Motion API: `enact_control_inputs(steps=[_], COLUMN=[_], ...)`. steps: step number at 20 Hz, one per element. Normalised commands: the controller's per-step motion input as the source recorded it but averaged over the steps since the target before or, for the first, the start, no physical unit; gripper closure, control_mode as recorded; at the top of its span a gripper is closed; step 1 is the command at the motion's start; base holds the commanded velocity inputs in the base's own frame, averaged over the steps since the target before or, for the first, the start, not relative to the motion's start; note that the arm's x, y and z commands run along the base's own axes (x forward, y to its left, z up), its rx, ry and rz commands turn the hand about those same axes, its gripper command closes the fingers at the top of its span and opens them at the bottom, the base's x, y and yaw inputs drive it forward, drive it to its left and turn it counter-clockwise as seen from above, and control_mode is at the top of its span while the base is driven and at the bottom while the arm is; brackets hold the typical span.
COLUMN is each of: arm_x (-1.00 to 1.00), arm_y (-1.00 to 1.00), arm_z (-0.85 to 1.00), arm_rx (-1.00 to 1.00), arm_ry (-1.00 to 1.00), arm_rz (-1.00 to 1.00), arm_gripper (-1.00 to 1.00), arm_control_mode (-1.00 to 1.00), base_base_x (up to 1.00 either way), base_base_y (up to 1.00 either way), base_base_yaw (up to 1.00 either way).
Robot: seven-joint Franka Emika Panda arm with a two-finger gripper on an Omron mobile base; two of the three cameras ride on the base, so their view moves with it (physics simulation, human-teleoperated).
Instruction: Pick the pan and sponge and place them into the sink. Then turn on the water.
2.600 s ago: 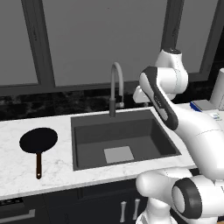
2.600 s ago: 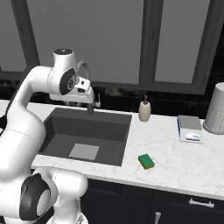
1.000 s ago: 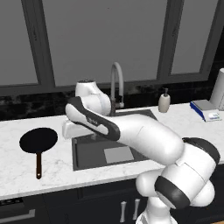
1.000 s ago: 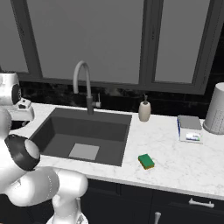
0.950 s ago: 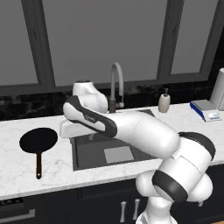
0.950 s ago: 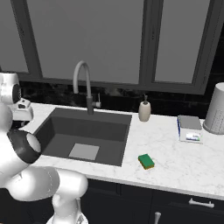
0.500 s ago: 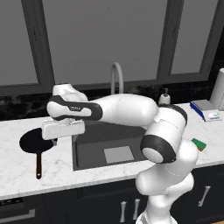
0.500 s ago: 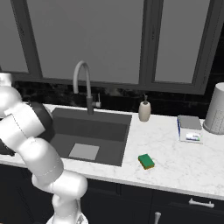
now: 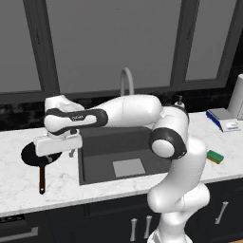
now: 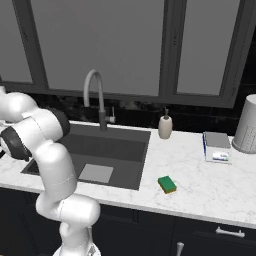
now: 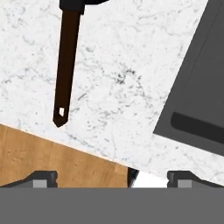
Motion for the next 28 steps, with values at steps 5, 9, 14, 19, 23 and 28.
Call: enact_control_inputs(steps=[5, 9, 14, 19, 23, 28], arm_x=[0.0, 0.06, 0.22, 0.21, 0.23, 0.19], arm_y=[0.54, 0.52, 0.41, 0.22, 0.05, -0.09], arm_z=[-0.28, -0.21, -0.28, -0.24, -0.3, -0.34], arm_rx=[0.0, 0.0, 0.0, 0.0, 0.0, 0.0], arm_ry=[-0.09, -0.04, -0.05, 0.0, 0.0, 0.0], arm_rz=[-0.01, -0.02, -0.04, -0.03, -0.02, 0.0], arm_gripper=[-1.0, -1.0, -1.0, -1.0, -1.0, -1.0], arm_control_mode=[-1.0, -1.0, -1.0, -1.0, -1.0, -1.0], base_base_x=[0.0, 0.0, 0.0, 0.0, 0.0, 0.0], base_base_y=[0.0, 0.0, 0.0, 0.0, 0.0, 0.0], base_base_yaw=[0.0, 0.0, 0.0, 0.0, 0.0, 0.0])
